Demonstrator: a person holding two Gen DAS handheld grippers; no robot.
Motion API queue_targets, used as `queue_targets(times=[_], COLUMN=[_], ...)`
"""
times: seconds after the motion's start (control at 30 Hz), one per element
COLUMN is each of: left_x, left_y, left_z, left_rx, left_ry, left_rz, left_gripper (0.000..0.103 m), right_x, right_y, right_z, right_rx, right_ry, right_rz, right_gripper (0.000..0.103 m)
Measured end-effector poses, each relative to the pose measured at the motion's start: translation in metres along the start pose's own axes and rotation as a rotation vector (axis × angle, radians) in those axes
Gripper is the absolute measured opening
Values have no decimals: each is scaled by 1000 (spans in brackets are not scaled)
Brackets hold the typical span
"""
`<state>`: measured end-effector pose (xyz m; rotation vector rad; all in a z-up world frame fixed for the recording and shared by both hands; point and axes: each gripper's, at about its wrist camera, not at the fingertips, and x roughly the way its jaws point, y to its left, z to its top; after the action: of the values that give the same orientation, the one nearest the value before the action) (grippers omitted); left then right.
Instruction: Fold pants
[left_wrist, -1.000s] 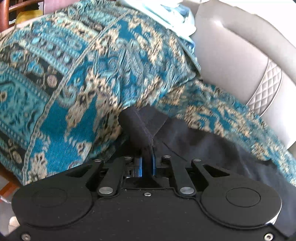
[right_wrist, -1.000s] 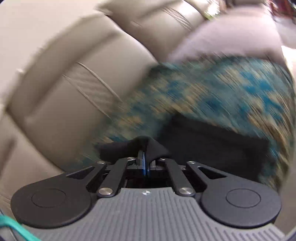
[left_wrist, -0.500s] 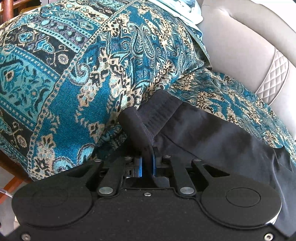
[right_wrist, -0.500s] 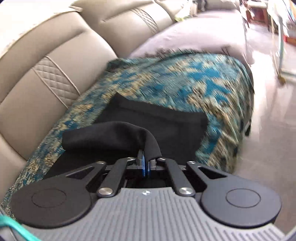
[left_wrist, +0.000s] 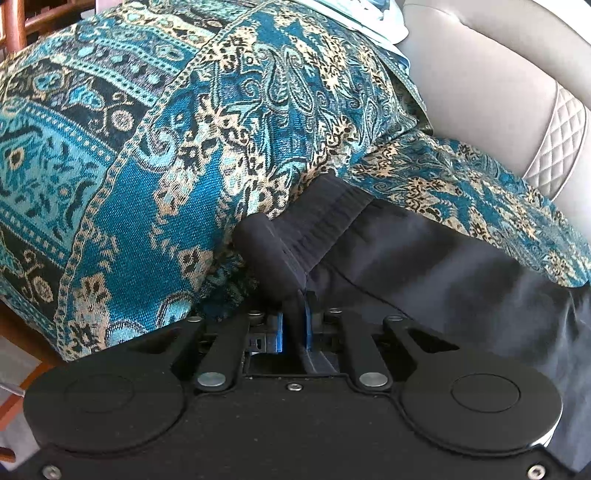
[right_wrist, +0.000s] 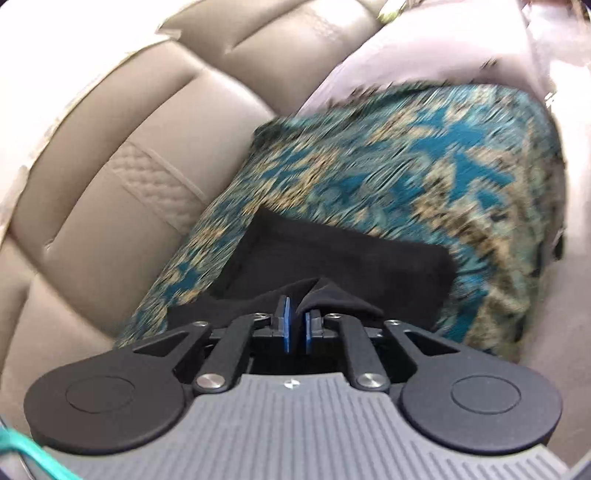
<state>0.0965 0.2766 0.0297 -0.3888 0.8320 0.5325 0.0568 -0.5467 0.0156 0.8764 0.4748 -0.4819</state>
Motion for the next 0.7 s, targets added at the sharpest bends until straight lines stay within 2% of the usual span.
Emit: queue_targets(times=[0.1,0.2,0.23,0.27,0.37,0.5,0.57,0.7], left_x=[0,0,0,0,1,0,0,1], left_y=[1,0,-1,-1,1,1,0,1], left_z=[0,0,0,0,1,-1,-1,0], left_rx=[4,10,13,14,6,14,21,23], left_ry=[-3,-3,-3,-2,0,-7,-8,-6], left_rz=[-1,3,5,5,-1,-6,-5,-8], left_gripper=[12,12,12,12,13,14,14,14], right_x=[11,22,23,22,9,-7,-11,-7], right_y=[8,18,19,19,14,10,11,8], right_z=[-3,-3,-2,-2,1,-2,-5,-8], right_rx=[-48,-130,-135,-129,-108,-167,-224,-264], right_ry=[55,61,42,3,-114,-195,-206,-171], right_rz=[0,-30,-50,-88,-185,-308,-356,-445], right_gripper=[20,21,17,8,6,6,7,9])
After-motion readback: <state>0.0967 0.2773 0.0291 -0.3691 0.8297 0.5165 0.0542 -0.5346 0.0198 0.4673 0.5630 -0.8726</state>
